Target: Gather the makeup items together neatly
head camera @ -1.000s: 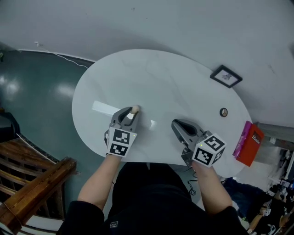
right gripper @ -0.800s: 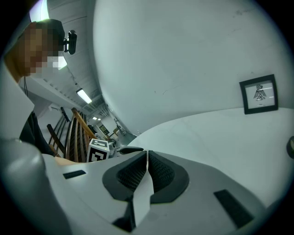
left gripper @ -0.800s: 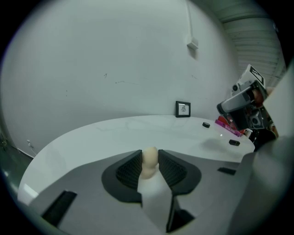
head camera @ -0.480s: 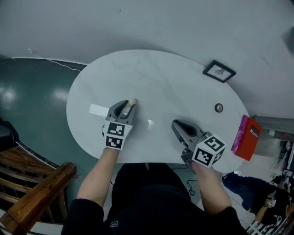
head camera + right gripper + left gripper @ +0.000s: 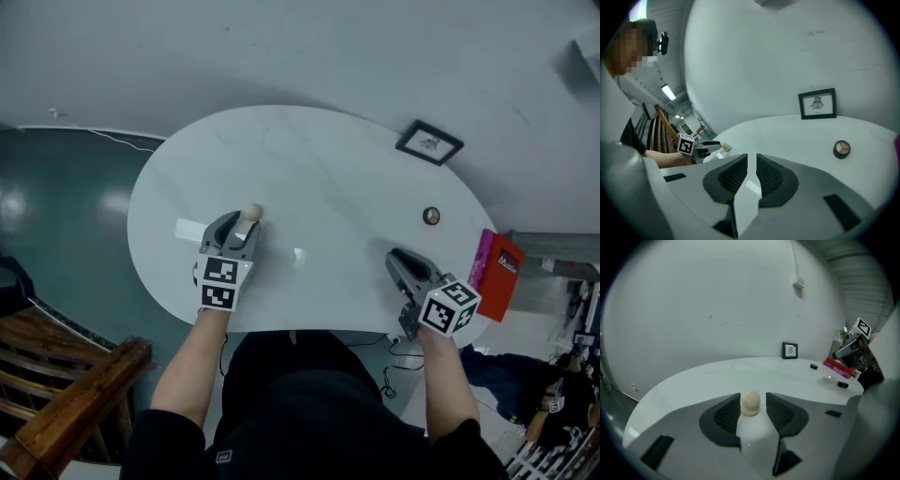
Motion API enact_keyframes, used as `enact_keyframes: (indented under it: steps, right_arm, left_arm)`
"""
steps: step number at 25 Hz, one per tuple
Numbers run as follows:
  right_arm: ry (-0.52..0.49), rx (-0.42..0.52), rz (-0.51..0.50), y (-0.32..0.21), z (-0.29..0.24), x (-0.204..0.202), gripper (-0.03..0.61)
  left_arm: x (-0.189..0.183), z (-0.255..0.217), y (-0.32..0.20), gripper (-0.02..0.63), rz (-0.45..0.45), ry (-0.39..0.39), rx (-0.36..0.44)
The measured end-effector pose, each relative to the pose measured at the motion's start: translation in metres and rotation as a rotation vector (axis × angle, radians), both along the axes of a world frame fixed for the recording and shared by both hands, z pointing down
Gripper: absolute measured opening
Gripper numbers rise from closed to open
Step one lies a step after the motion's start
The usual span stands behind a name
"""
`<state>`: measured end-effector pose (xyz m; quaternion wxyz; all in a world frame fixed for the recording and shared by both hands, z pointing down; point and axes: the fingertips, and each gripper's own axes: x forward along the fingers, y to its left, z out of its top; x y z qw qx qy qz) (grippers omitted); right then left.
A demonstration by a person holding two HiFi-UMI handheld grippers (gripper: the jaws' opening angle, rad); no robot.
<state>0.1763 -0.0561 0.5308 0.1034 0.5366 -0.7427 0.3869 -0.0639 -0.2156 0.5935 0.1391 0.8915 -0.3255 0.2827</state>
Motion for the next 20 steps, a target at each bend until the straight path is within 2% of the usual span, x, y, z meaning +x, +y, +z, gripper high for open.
enact_keyframes:
  steps: [2,5,8,13,16,20]
  right_arm:
    - [0.023,0.01,0.052,0.011,-0.005,0.024,0.04]
    - [0.035,0.072,0.112,0.021,-0.025,0.047,0.04]
    - [0.032,0.156,0.144,0.022,-0.049,0.055,0.04]
    - [0.022,0.25,0.144,0.026,-0.071,0.057,0.04]
    - [0.027,0.245,0.14,0.036,-0.068,0.061,0.04]
    - [0.054,0.209,0.135,0.056,-0.053,0.07,0.04]
  left_arm:
    - [-0.003,-0.007,0.002,0.178,-0.011,-0.005,0.012]
    - [-0.003,-0.028,0.01,0.17,-0.02,0.003,0.04]
    - [0.004,-0.056,0.021,0.141,-0.015,0.033,0.069]
    - [0.023,-0.106,0.044,0.101,-0.002,0.096,0.096]
    - [0.041,-0.13,0.061,0.055,0.026,0.149,0.1]
    - [0.071,-0.149,0.086,0.031,0.082,0.184,0.108]
